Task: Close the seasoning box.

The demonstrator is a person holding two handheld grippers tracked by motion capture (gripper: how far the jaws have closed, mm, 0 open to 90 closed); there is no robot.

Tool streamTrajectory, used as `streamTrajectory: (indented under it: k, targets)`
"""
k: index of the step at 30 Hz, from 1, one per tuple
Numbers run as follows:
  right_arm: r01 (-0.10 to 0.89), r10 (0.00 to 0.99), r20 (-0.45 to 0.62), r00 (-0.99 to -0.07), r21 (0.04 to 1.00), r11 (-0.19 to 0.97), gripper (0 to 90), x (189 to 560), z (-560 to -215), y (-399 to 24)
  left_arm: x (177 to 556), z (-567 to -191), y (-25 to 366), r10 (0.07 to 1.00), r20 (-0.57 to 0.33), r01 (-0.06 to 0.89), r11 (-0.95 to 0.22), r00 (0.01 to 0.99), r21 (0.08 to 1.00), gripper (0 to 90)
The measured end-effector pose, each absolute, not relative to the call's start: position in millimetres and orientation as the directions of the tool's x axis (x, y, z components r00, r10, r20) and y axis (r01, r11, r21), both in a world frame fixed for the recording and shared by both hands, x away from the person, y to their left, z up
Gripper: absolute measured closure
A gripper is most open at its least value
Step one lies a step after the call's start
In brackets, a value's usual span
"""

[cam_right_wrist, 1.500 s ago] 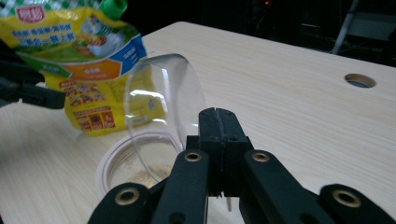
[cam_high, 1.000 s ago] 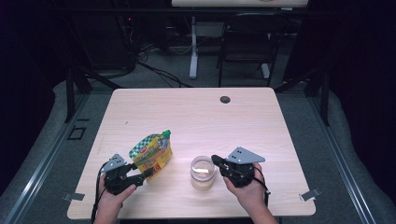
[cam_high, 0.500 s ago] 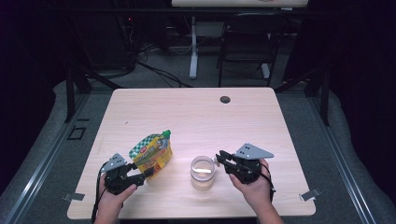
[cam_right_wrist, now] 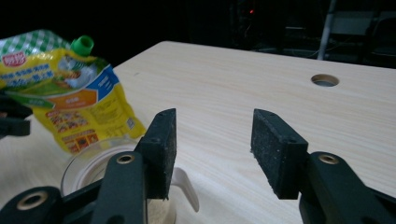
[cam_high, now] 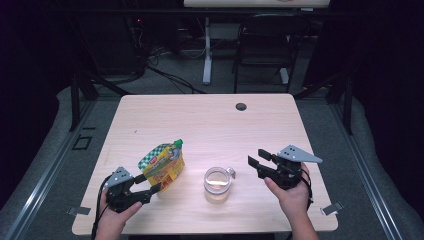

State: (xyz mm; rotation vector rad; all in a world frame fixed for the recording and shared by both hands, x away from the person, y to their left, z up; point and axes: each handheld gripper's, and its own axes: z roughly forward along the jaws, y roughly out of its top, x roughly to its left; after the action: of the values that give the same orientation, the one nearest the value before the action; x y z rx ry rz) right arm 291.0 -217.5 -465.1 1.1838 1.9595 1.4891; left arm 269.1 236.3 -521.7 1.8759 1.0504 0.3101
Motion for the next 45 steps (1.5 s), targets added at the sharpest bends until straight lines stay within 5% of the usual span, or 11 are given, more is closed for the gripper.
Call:
streamTrajectory:
  k: [13, 45]
  targets:
    - [0.392, 0.838, 0.165, -0.520, 0.918, 0.062, 46.0, 295.5, -475.1, -222.0, 244.5, -506.9, 264.8, 0.771, -0.192, 0.514, -0.198, 0.608, 0.834, 33.8]
    - [0.483, 0.938, 0.128, -0.323, 0.874, 0.047, 41.6, 314.7, -527.7, -248.6, 257.5, -548.4, 325.3, 0.866, -0.244, 0.593, -0.073, 0.436, 0.802, 35.0]
